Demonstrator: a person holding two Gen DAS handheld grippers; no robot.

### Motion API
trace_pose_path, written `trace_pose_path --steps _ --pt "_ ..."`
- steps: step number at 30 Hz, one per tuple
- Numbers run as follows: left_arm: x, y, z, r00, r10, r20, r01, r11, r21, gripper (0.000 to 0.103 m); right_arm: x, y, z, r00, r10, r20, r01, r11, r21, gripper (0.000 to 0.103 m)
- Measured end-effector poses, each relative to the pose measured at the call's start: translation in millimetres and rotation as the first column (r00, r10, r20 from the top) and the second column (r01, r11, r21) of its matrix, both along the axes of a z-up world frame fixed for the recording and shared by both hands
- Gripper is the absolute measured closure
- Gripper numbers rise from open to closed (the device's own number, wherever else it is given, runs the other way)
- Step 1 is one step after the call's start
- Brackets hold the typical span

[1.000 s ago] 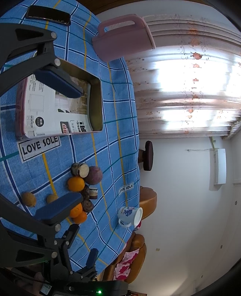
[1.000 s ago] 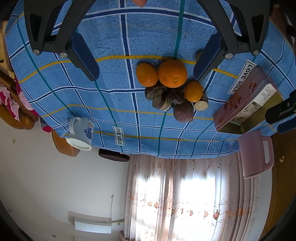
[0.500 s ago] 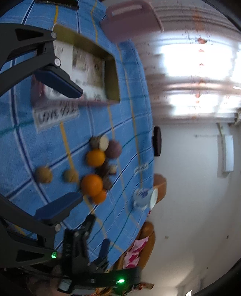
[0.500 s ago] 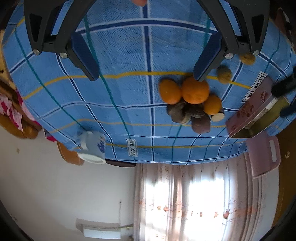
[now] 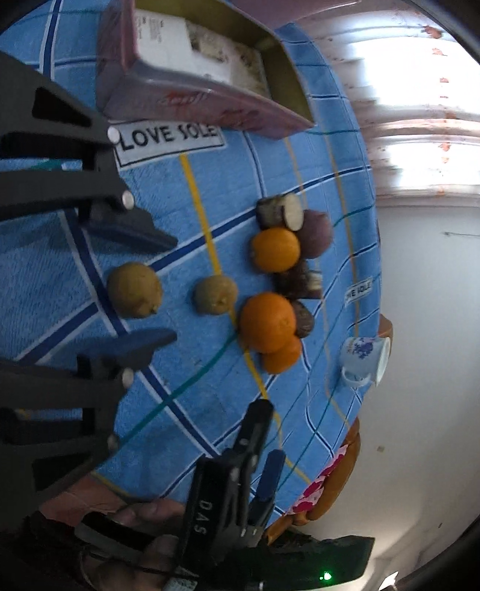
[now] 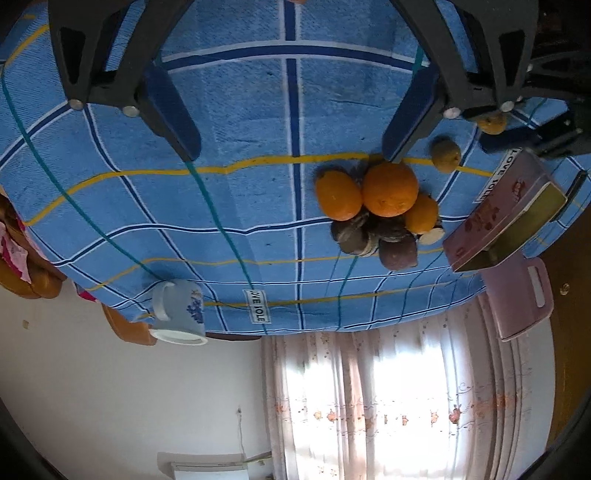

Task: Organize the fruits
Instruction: 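Grasp a small yellow-brown fruit with the left tool while the right tool grasps an orange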

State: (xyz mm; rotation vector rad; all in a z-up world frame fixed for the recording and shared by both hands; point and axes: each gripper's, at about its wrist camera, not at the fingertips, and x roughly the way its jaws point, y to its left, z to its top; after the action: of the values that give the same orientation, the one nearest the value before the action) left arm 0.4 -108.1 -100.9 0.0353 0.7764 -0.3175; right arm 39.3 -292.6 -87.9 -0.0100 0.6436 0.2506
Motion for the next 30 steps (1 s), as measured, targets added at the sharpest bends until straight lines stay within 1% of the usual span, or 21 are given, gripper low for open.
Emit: trace_pose_path --steps 1,2,5,7,11,12,15,18,20,21,22,27,30 --pt "1 1 -1 1.0 -0.006 -0.004 0.006 1.0 -0.008 0.075 2 0 0 1.0 0.007 -0.012 -0.006 1.0 0.002 0.026" --pt "1 2 -1 1.0 -0.013 -0.008 0.013 1.0 -0.022 0.074 5 2 1 1.0 0.013 -0.019 -0.013 1.0 -0.001 0.033" --pt "1 8 3 1.0 -0.015 -0.002 0.014 0.999 -0.043 0.075 13 6 2 1.0 0.018 -0.025 -0.018 1.0 -0.013 0.036" --pt "2 12 10 1.0 -0.014 0.021 0.015 0.999 -0.053 0.075 21 8 4 0.999 0.03 -0.042 -0.03 0.999 0.015 0.039" --pt "9 18 27 0.995 0.018 0.096 -0.016 1.0 -0.025 0.075 38 16 7 0.997 0.04 -0.07 -0.038 0.998 0.041 0.039" --pt "11 20 31 0.994 0.023 0.108 -0.021 1.0 -0.023 0.075 42 19 6 0.996 0.043 -0.081 -0.04 0.998 0.044 0.039" --pt "17 27 39 0.991 0.042 0.127 -0.039 0.999 -0.027 0.075 54 23 0 0.989 0.053 -0.137 -0.046 0.998 0.051 0.043" --pt "20 33 39 0.991 0.051 0.126 -0.047 0.998 -0.035 0.075 60 18 -5 0.983 0.073 -0.168 -0.053 0.991 0.119 0.051" --pt "22 36 38 0.991 0.055 0.123 -0.05 0.998 -0.042 0.075 62 16 -5 0.977 0.11 -0.183 -0.079 0.983 0.166 0.064" --pt "23 36 39 0.991 0.057 0.123 -0.052 0.998 -0.044 0.075 62 17 -4 0.975 0.129 -0.183 -0.096 0.979 0.179 0.069" --pt "23 38 39 0.99 0.06 0.124 -0.054 0.997 -0.048 0.075 62 19 -4 0.974 0.131 -0.185 -0.098 0.979 0.179 0.071" --pt "23 47 46 0.987 0.081 0.14 -0.073 0.995 -0.061 0.075 59 20 -4 0.977 0.134 -0.163 -0.105 0.979 0.172 0.071" --pt "21 55 52 0.983 0.1 0.156 -0.091 0.994 -0.062 0.075 52 23 4 0.985 0.126 -0.12 -0.107 0.983 0.149 0.072"
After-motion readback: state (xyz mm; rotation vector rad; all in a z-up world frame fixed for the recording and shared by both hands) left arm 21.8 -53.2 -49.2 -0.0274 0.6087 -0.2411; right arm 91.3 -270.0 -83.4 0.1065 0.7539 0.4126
